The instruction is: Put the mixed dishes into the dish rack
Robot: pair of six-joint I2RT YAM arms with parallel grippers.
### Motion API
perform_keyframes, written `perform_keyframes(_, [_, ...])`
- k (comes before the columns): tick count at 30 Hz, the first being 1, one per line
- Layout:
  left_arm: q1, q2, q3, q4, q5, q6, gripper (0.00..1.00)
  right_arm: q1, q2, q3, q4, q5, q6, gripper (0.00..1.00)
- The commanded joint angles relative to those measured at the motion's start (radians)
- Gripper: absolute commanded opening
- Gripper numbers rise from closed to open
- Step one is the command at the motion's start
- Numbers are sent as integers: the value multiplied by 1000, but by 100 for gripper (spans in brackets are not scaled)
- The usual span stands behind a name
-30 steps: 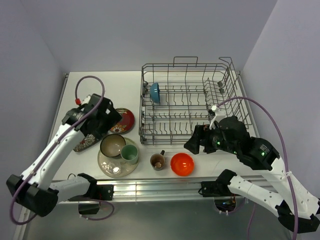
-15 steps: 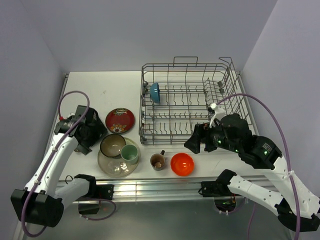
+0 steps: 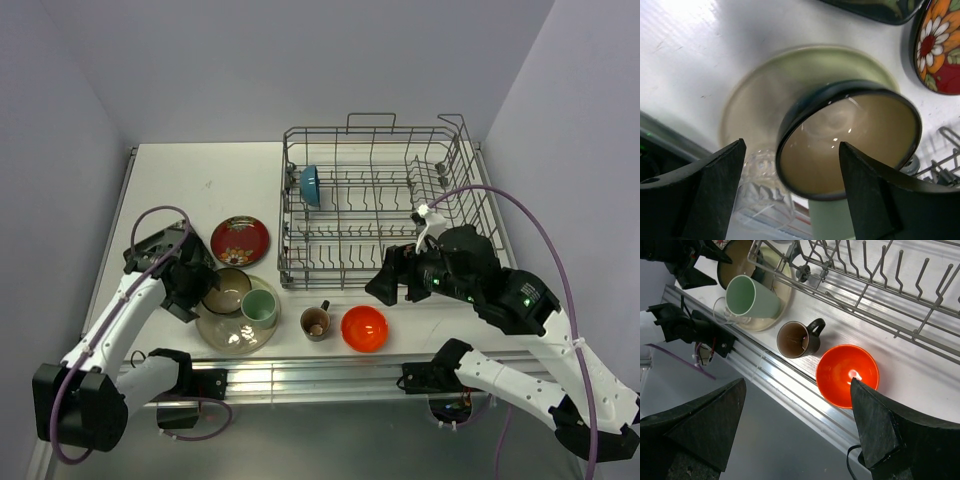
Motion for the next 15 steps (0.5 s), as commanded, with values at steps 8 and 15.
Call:
perform_keyframes(8, [22,83,-42,129,44,50,70,5,9,32,32,49,-13,92])
perform_keyframes(15, [29,60,-69,141,66,70,31,5,17,31,52,50,-7,92])
